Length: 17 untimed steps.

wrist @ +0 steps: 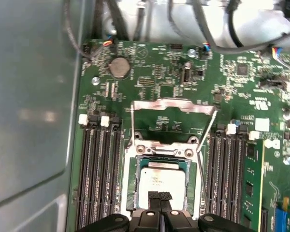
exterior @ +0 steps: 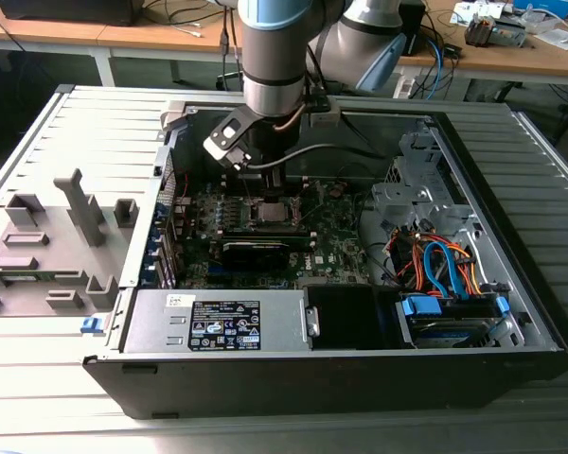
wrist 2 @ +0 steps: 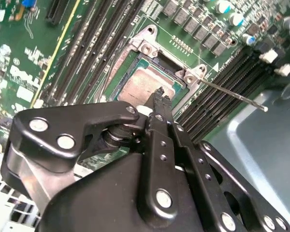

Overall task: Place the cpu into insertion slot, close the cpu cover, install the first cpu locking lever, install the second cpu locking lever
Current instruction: 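Place the cpu into insertion slot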

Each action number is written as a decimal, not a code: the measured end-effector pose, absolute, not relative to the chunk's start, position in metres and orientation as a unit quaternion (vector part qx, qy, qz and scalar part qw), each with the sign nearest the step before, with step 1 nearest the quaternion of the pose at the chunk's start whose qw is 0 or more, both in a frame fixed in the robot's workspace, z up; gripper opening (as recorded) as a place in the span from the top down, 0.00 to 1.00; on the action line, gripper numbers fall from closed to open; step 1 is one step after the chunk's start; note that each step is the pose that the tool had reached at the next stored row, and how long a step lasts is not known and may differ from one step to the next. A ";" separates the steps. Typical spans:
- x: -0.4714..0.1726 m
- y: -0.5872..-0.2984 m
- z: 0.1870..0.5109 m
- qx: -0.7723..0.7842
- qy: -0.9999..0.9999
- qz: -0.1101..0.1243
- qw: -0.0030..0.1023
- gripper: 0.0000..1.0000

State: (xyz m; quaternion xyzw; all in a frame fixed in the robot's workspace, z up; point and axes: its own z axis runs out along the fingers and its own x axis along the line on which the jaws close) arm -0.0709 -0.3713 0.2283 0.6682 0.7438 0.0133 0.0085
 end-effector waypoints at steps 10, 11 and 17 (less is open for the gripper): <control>-0.071 -0.371 0.248 0.666 0.745 0.013 0.009 0.89; -0.071 -0.371 0.249 0.666 0.745 0.013 0.009 0.89; -0.071 -0.371 0.252 0.666 0.745 0.013 0.009 0.89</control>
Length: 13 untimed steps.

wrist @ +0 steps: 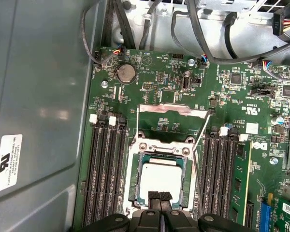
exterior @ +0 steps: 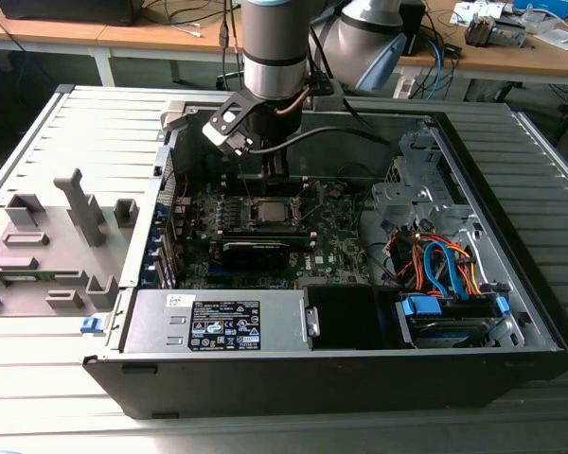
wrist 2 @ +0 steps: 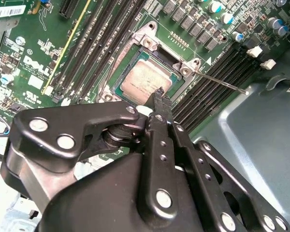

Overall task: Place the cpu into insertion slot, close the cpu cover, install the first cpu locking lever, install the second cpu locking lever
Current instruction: 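Place the cpu into insertion slot, then close the cpu cover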

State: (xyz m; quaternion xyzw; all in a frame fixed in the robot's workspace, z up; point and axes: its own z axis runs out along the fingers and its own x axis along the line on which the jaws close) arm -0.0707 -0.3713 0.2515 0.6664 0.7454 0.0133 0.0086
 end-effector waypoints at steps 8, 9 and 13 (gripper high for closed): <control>-0.071 -0.372 0.252 0.666 0.745 0.013 0.009 0.89; -0.070 -0.373 0.252 0.666 0.745 0.012 0.010 0.89; -0.065 -0.377 0.252 0.666 0.745 0.011 0.010 0.89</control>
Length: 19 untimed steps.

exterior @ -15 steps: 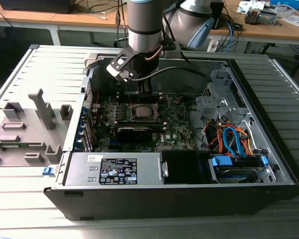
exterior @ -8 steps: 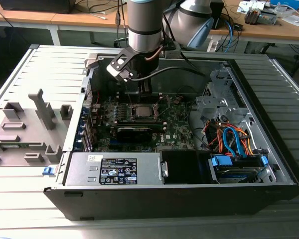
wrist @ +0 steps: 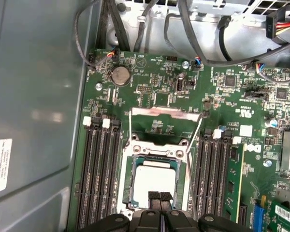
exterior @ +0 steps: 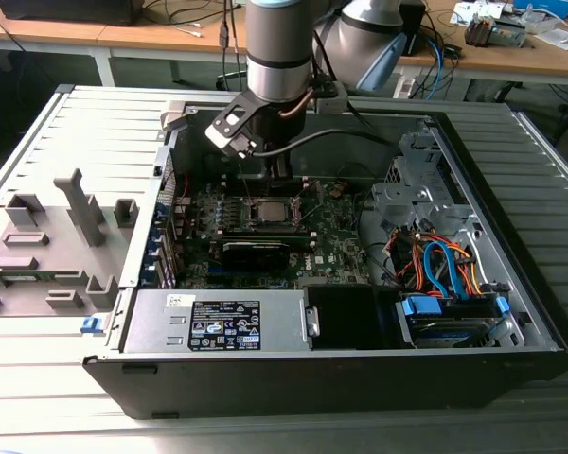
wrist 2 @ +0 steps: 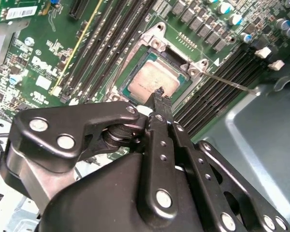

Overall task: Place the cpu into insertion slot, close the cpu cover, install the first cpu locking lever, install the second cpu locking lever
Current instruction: 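Close the cpu cover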

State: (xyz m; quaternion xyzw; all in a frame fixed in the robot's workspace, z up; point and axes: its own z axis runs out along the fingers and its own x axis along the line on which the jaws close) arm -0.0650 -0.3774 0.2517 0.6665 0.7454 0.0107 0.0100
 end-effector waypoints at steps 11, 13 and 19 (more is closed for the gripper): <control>-0.047 -0.379 0.261 0.666 0.746 0.005 0.004 0.89; -0.044 -0.379 0.263 0.667 0.745 0.003 0.003 0.89; -0.035 -0.379 0.266 0.666 0.746 -0.002 -0.003 0.89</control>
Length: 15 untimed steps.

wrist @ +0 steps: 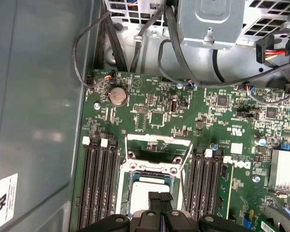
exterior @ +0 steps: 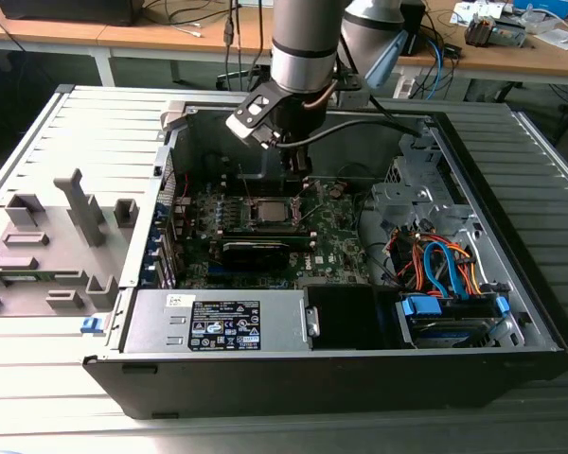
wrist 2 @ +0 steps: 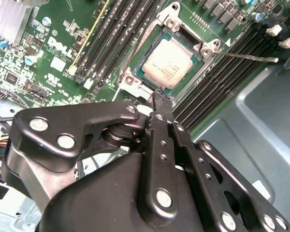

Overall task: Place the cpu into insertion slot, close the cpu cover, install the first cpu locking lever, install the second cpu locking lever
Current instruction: 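Close the cpu cover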

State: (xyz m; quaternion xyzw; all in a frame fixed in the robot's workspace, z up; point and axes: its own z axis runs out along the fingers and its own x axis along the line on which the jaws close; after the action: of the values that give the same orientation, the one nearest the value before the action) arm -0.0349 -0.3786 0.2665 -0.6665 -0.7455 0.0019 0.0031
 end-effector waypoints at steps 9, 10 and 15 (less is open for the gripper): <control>0.001 -0.379 0.267 -0.666 -0.745 0.019 0.022 0.89; 0.005 -0.379 0.267 -0.666 -0.745 0.021 0.024 0.89; 0.028 -0.379 0.267 -0.666 -0.745 0.032 0.037 0.89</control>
State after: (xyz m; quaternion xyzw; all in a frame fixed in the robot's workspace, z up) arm 0.0279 -0.3786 0.2675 -0.6657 -0.7446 0.0319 0.0367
